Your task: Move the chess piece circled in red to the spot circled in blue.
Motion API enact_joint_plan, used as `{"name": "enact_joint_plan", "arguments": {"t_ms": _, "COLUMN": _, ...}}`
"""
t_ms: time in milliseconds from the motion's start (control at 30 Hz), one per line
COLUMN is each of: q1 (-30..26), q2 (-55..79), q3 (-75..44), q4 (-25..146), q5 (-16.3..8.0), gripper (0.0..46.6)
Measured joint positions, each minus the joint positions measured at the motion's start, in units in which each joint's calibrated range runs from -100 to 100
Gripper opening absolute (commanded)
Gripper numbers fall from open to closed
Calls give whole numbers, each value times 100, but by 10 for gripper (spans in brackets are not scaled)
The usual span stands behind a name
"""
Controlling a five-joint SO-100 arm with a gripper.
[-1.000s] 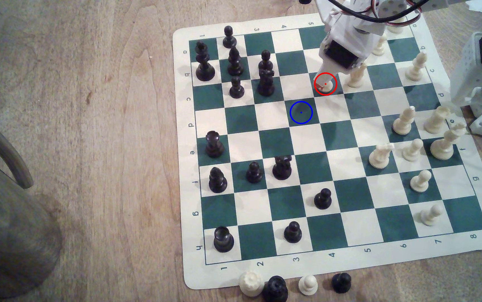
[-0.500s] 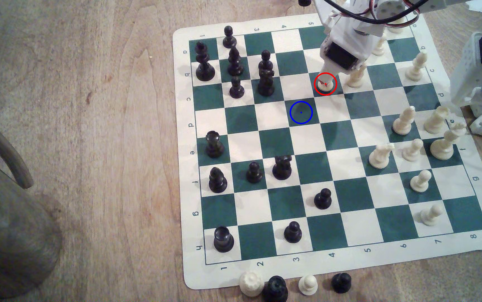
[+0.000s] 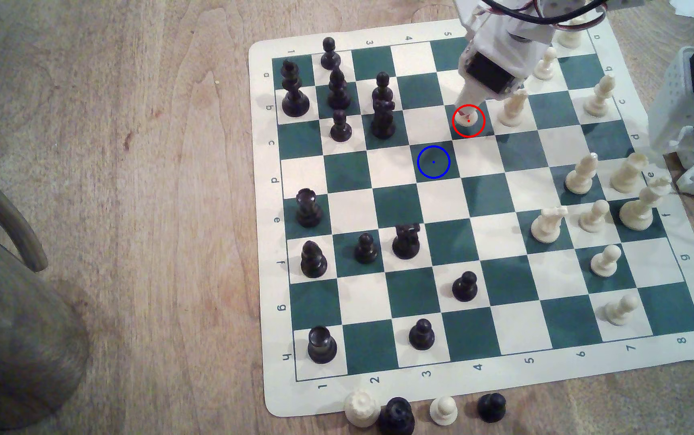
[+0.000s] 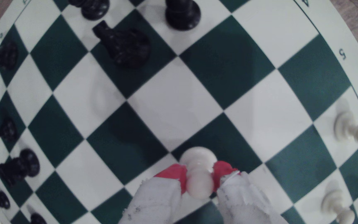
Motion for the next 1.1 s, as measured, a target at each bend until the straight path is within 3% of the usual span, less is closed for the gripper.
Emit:
{"name": "enact_joint_plan", "arguments": {"t_ms": 300, "q1": -686, "q2": -151, "q3": -913, "q4": 486, "q5": -122, "gripper": 3}}
{"name": "enact_joint_plan", "arguments": {"t_ms": 1100, "q1": -944, "q2": 1315, "q3": -1347, "q4": -40, "q5": -122, "gripper": 3}}
